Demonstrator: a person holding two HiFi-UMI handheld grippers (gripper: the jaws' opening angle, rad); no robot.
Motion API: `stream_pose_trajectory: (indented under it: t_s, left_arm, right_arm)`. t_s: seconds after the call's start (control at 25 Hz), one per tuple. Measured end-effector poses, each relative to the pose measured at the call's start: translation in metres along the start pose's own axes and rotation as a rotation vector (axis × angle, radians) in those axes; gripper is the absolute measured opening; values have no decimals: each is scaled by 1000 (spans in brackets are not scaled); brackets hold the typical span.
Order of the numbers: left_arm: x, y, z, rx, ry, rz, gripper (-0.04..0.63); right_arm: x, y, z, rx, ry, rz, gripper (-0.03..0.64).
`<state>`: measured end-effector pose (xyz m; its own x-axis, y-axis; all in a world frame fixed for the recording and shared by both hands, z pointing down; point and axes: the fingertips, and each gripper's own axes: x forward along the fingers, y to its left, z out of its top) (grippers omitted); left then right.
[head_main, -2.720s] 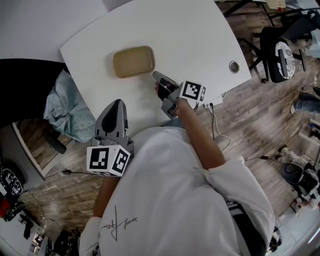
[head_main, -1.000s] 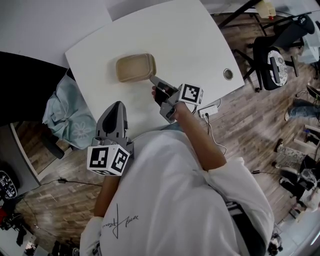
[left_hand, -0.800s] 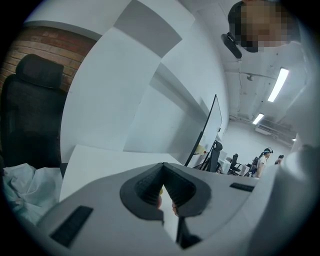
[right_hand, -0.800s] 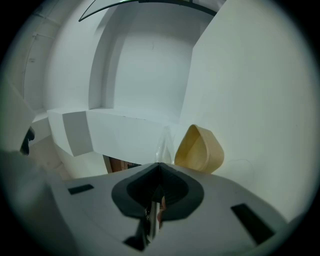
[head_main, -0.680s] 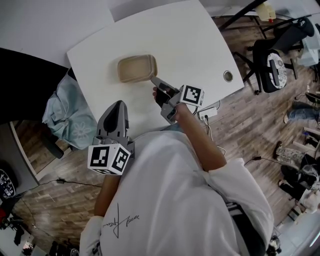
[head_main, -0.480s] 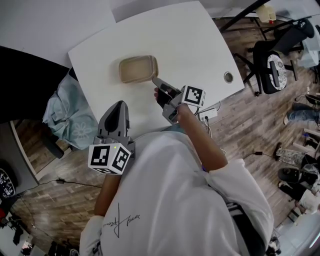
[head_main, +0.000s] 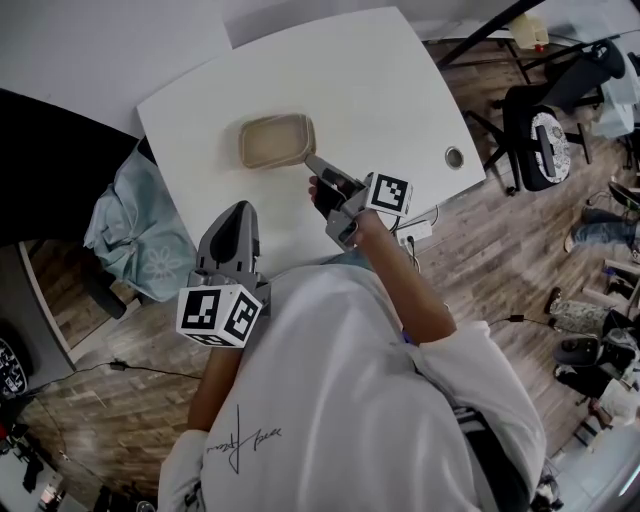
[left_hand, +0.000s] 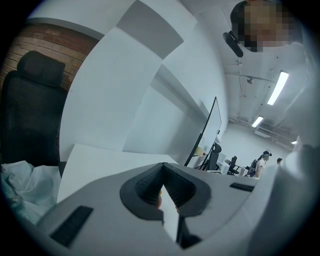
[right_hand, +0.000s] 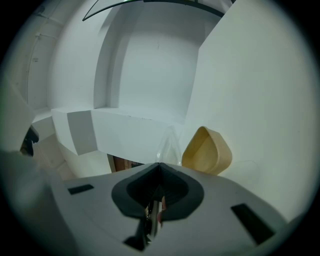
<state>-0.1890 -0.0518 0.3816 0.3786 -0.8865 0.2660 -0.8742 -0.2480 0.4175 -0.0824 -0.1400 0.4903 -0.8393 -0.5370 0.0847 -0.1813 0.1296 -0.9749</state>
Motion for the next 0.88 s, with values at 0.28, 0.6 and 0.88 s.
stream_pose_trajectory:
  t_s: [0.28, 0.6, 0.88]
  left_arm:
    - [0, 0, 1, -4, -8, 0, 8]
    - [-1, 0, 1, -15, -12, -6, 8]
    - [-1, 2, 0, -26, -14, -9, 8]
  right_arm:
    - [-1, 7, 1, -4, 1, 15, 12]
    - [1, 22, 3, 0, -3, 43, 12]
    - [4, 37, 5, 4, -9, 78, 12]
